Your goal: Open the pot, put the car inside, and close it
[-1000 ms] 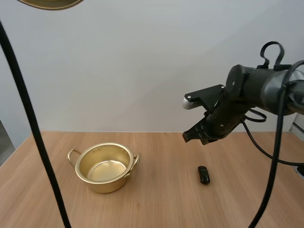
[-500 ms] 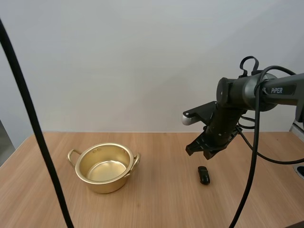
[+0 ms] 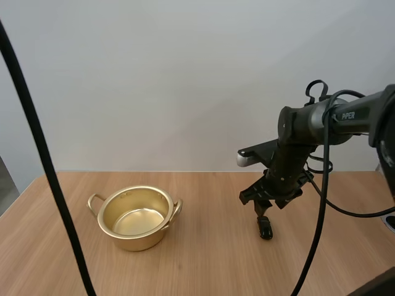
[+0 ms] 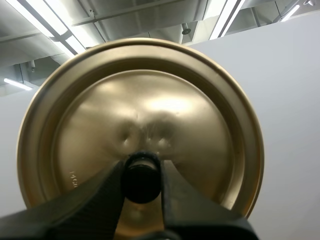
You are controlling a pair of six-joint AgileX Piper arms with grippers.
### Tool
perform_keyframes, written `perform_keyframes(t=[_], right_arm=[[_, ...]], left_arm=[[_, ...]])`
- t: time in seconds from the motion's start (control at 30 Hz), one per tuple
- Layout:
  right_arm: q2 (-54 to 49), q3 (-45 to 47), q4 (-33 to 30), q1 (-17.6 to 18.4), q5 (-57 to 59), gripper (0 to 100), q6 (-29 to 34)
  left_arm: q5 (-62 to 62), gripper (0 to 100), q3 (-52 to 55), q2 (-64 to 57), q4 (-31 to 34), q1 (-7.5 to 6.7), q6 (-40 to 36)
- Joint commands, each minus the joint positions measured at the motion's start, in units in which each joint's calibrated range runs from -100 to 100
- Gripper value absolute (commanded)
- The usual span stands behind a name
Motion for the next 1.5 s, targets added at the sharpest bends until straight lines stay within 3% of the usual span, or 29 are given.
perform_keyframes(t=[0.0,0.9,1.23,1.3,1.37,1.4,1.47], right_arm=[[6.6,0.2,0.4,0.0,0.2,81,1.8],[18.2,0.2,2.5,0.0,-10.1,81,0.8],[20.6,0.2,1.5,0.0,-9.3,73,0.8],[20.9,0.2,1.2,0.0,-9.3,64,0.8],[20.9,0.2,1.2,0.0,-9.3,43,0.8],[20.9,0.2,1.2,0.0,-9.3,6,0.5],[20.9,0.2,1.2,0.0,-9.3,0,-0.4]], left_arm=[[0.1,0,0.0,0.1,0.0,0.02,0.0],[0.6,0,0.3,1.2,0.0,0.02,0.0],[0.6,0,0.3,1.2,0.0,0.02,0.0],[0.6,0,0.3,1.2,0.1,0.02,0.0],[0.6,0,0.3,1.2,0.1,0.02,0.0],[0.6,0,0.3,1.2,0.1,0.02,0.0],[0.6,0,0.3,1.2,0.1,0.02,0.1]])
